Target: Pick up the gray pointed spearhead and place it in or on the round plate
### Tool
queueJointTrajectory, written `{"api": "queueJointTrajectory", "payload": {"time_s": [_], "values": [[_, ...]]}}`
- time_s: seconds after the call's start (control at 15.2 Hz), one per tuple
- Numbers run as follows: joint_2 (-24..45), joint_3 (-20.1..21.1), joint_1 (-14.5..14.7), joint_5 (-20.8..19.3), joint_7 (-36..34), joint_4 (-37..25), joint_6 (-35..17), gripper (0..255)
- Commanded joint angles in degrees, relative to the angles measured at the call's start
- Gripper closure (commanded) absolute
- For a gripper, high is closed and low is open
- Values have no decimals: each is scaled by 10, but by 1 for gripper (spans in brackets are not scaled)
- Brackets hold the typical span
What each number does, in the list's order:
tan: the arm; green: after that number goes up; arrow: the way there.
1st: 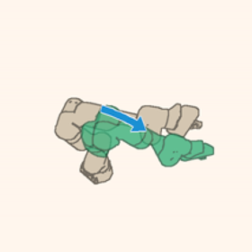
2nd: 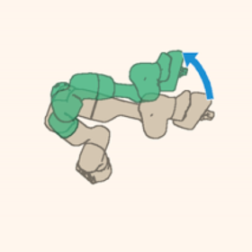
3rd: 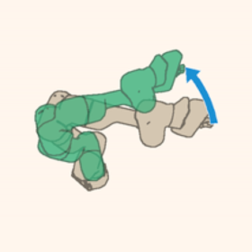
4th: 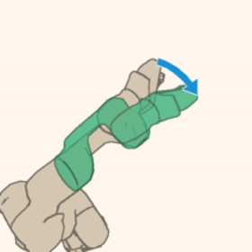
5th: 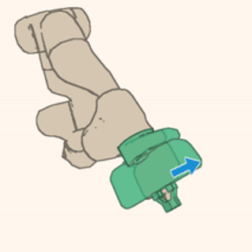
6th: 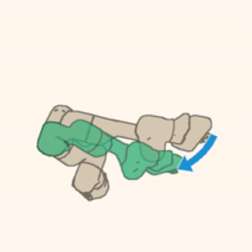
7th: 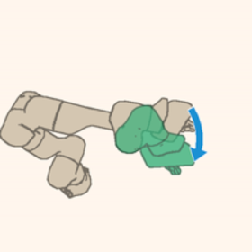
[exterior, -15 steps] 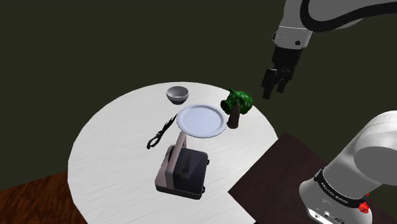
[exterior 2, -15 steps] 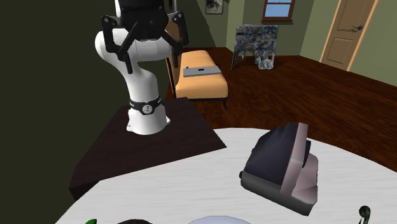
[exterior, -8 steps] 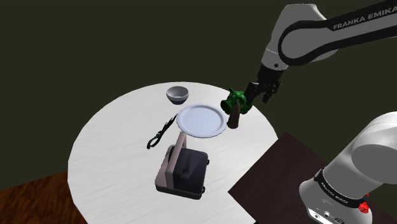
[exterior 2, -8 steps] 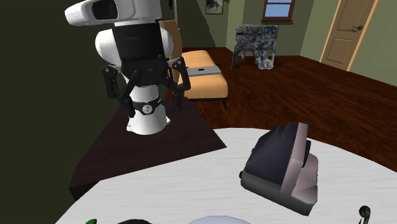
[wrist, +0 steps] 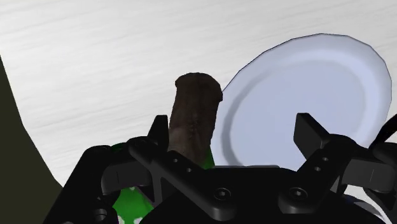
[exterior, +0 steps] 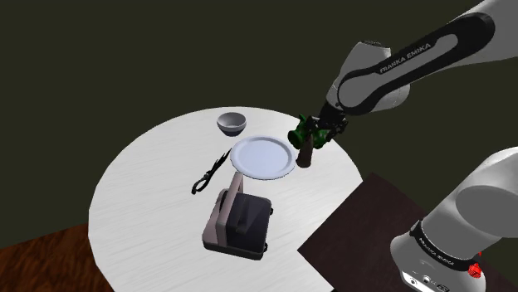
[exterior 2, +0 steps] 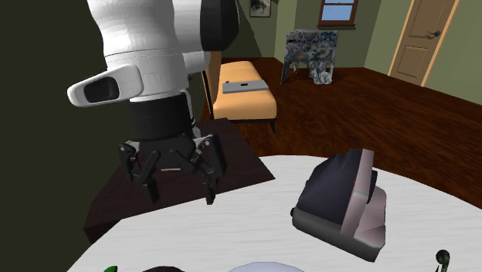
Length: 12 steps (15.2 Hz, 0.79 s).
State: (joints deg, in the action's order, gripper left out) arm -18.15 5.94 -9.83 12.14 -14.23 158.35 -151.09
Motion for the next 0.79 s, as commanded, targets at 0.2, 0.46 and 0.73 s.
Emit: {"api": "queueJointTrajectory", "payload": {"time_s": [0.2, 0.46, 0.73], "values": [[87, 1, -3, 16, -15, -11, -105, 0], [130, 1, 2, 28, -6, -17, -142, 0], [147, 1, 4, 33, -1, -20, -156, 0]]}}
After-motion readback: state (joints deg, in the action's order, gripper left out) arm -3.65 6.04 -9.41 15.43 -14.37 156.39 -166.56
